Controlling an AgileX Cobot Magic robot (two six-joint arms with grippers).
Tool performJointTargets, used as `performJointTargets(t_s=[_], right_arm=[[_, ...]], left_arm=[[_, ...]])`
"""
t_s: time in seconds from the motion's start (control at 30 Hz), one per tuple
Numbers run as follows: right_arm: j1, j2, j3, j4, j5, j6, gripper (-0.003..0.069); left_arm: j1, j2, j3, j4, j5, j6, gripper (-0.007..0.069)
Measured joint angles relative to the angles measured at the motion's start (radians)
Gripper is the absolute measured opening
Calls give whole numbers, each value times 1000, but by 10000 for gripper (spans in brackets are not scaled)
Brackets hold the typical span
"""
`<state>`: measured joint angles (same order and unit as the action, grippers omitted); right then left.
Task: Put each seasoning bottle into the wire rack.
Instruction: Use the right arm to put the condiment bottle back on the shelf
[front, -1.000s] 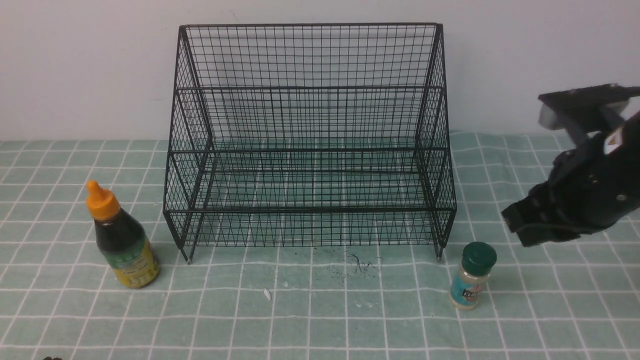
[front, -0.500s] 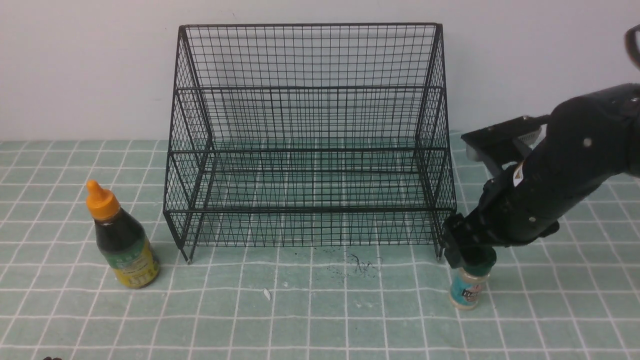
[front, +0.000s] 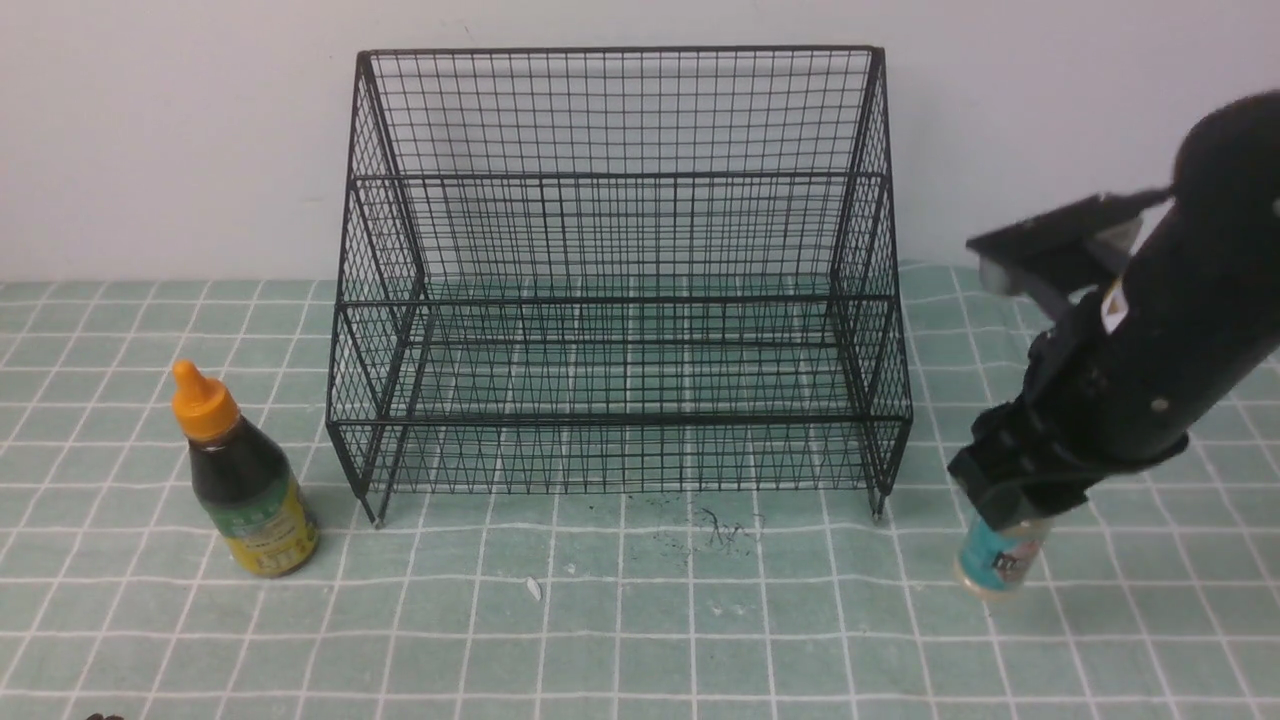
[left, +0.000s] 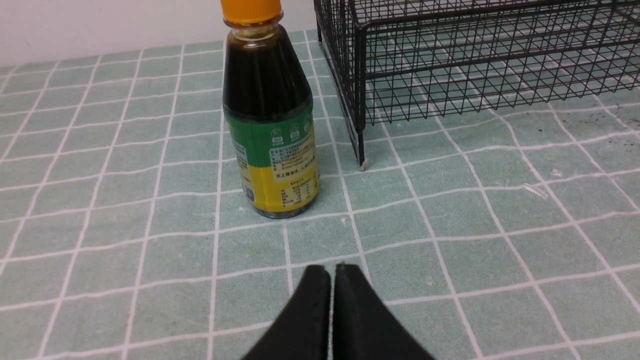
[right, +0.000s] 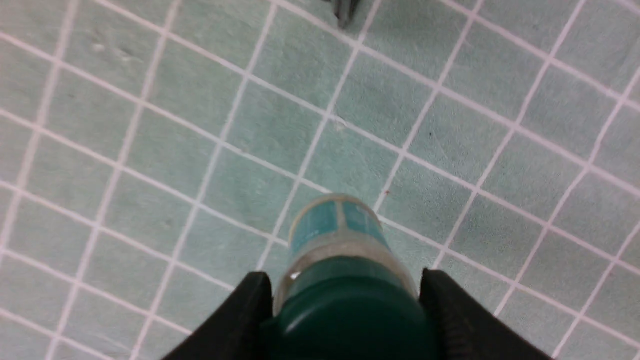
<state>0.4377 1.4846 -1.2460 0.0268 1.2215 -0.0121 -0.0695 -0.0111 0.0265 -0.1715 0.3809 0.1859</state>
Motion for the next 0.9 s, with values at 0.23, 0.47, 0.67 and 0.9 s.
performJointTargets(t_s=[0.23, 0.47, 0.67, 0.9], right_arm=[[74, -18, -245, 11, 3, 0, 344], [78, 169, -435, -10, 3, 0, 344], [78, 351, -494, -69, 6, 0, 344], [78, 461, -495, -61, 6, 4, 344]], left_arm=[[0, 0, 0, 0, 0, 0, -6], [0, 0, 0, 0, 0, 0, -6], [0, 0, 0, 0, 0, 0, -6], [0, 0, 0, 0, 0, 0, -6]])
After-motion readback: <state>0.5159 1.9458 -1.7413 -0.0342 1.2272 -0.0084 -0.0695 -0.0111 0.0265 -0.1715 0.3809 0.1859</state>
